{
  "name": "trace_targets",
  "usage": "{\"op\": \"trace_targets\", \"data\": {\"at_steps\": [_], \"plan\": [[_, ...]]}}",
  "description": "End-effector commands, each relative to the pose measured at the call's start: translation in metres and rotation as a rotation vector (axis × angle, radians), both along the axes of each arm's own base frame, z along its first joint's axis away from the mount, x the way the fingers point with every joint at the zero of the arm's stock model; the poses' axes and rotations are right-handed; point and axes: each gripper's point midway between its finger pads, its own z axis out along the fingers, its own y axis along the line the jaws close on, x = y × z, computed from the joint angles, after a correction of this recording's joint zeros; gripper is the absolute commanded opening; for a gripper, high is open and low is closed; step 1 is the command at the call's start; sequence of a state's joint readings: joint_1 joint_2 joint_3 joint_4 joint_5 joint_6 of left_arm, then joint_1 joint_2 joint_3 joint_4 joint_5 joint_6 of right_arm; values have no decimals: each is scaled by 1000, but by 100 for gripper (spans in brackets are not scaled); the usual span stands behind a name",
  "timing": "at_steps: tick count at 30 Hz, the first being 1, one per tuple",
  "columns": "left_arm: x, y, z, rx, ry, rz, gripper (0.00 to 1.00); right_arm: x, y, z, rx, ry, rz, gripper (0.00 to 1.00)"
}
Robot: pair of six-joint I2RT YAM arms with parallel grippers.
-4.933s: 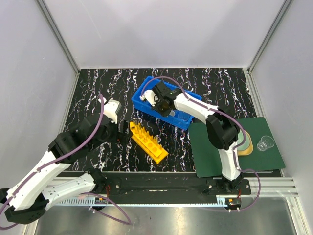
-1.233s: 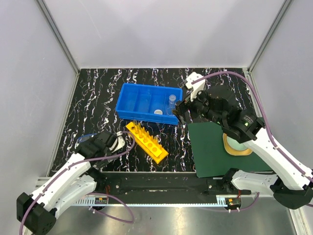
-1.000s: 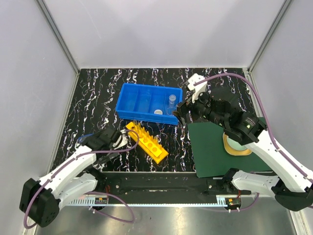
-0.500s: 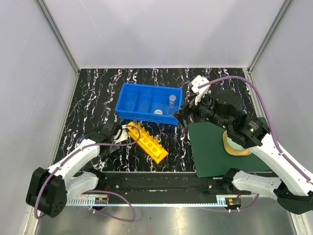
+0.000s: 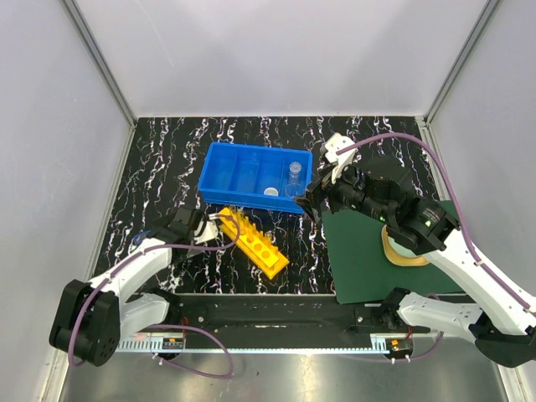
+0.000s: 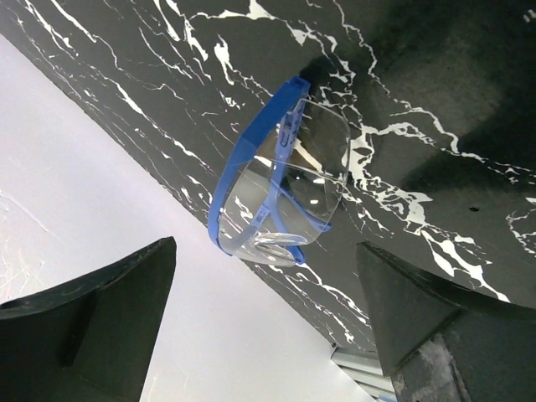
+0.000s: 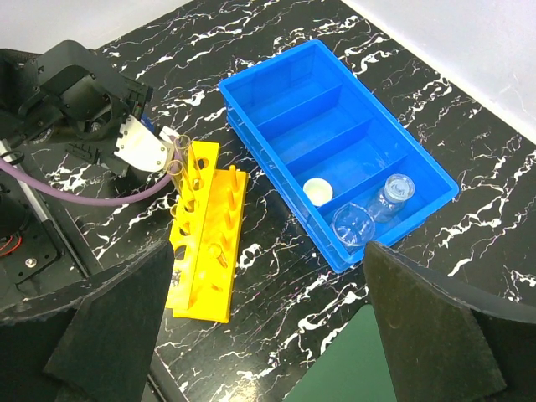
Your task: Organize the chemistry lab equipment
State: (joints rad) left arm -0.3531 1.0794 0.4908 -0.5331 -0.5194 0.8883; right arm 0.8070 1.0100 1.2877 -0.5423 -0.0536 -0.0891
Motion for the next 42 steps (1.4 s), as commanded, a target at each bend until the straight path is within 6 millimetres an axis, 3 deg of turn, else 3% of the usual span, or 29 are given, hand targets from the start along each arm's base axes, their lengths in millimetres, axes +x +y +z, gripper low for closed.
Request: {"op": "trace_targets", "data": {"at_steps": [1, 17, 33, 34, 38, 42], "plan": [[13, -8, 2, -44, -53, -41, 92, -1, 7, 15, 56, -35, 27, 100], [14, -15, -11, -103, -49, -92, 77, 0, 5, 17, 49, -47, 17, 100], [5, -22, -15, -158, -46, -117, 55, 0, 4, 18, 50, -60, 14, 100], [5, -23, -14, -161, -48, -120, 56, 0, 4, 17, 48, -57, 17, 100], [11, -22, -10, -159, -80, -101, 92, -1, 4, 17, 50, -58, 20, 100], [14, -21, -10, -151, -83, -97, 99, -1, 5, 15, 45, -52, 23, 100]]}}
